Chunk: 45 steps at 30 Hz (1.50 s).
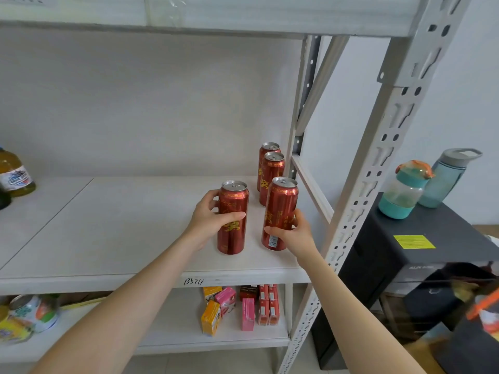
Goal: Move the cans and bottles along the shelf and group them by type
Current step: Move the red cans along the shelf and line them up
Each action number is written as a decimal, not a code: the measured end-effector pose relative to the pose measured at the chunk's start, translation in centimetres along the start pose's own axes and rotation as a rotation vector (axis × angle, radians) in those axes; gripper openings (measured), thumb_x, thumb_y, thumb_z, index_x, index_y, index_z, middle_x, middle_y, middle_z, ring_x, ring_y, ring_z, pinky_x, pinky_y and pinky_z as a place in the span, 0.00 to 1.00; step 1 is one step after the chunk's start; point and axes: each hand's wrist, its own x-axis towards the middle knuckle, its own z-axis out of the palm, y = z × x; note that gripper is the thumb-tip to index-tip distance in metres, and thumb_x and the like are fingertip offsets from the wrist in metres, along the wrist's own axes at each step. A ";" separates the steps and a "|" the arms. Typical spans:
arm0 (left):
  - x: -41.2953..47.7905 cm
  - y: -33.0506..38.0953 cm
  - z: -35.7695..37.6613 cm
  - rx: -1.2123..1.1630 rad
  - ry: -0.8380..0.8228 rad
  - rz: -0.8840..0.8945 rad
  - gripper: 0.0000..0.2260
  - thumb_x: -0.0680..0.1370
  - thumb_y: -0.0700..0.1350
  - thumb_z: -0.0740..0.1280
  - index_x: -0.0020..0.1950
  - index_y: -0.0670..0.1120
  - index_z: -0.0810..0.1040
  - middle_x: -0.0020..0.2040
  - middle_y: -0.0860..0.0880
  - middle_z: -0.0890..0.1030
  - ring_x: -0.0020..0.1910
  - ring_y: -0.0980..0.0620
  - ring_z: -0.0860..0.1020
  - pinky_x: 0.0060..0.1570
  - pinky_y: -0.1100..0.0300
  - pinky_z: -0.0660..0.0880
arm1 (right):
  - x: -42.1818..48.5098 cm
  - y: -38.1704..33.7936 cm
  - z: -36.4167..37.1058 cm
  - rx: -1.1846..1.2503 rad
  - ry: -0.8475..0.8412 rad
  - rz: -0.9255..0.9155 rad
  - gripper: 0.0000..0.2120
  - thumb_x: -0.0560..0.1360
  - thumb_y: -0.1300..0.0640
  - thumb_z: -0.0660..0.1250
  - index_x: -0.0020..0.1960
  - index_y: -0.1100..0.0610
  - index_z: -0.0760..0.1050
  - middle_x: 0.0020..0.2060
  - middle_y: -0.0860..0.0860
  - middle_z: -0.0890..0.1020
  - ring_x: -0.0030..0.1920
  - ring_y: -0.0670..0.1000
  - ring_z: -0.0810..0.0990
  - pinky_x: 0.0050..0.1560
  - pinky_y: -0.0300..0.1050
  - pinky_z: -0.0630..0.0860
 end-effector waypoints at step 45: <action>5.2 -1.7 0.8 -0.031 -0.062 0.061 0.35 0.54 0.55 0.82 0.59 0.58 0.78 0.56 0.50 0.83 0.54 0.51 0.82 0.57 0.47 0.79 | 6.2 3.3 1.0 0.025 0.252 -0.068 0.37 0.62 0.48 0.82 0.64 0.45 0.65 0.55 0.42 0.74 0.55 0.41 0.74 0.54 0.41 0.72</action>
